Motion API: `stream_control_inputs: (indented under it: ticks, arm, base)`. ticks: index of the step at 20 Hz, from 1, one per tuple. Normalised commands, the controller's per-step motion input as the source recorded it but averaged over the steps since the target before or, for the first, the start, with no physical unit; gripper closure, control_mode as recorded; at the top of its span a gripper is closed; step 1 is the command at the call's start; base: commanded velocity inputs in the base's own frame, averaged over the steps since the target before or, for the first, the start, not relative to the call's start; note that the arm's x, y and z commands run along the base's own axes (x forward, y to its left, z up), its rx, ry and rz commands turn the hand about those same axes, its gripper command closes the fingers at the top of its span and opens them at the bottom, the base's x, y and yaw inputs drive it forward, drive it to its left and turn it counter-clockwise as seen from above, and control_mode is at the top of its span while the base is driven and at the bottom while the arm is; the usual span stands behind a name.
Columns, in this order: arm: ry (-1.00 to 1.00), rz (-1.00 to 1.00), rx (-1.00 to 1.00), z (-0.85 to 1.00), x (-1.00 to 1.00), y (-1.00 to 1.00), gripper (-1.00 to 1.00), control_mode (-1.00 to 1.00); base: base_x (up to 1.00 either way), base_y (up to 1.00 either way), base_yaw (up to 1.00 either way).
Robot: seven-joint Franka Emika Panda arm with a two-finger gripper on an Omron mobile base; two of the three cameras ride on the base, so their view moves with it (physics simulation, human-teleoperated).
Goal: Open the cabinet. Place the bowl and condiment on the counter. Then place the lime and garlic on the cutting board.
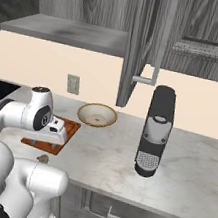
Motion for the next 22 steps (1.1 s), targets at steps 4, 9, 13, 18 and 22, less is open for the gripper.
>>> stream_control_inputs:
  ticks: [4,9,13,18,22]
  arm:
    - [0.02,0.05,-0.03,-0.25,0.00,0.06,-1.00,-1.00]
    - [0.00,0.05,0.00,-0.23,0.00,0.01,-1.00,-1.00]
    - [0.00,0.04,0.00,-0.22,0.00,0.00,-1.00,-1.00]
    - [0.00,0.04,0.00,-0.22,0.00,0.00,-1.00,-1.00]
    - [0.00,0.04,0.00,-0.22,0.00,0.00,-1.00,-1.00]
  base:
    - [0.00,0.00,0.00]
    - [0.00,0.00,0.00]
    - [0.00,0.00,0.00]
    - [0.00,0.00,0.00]
    - [0.00,0.00,0.00]
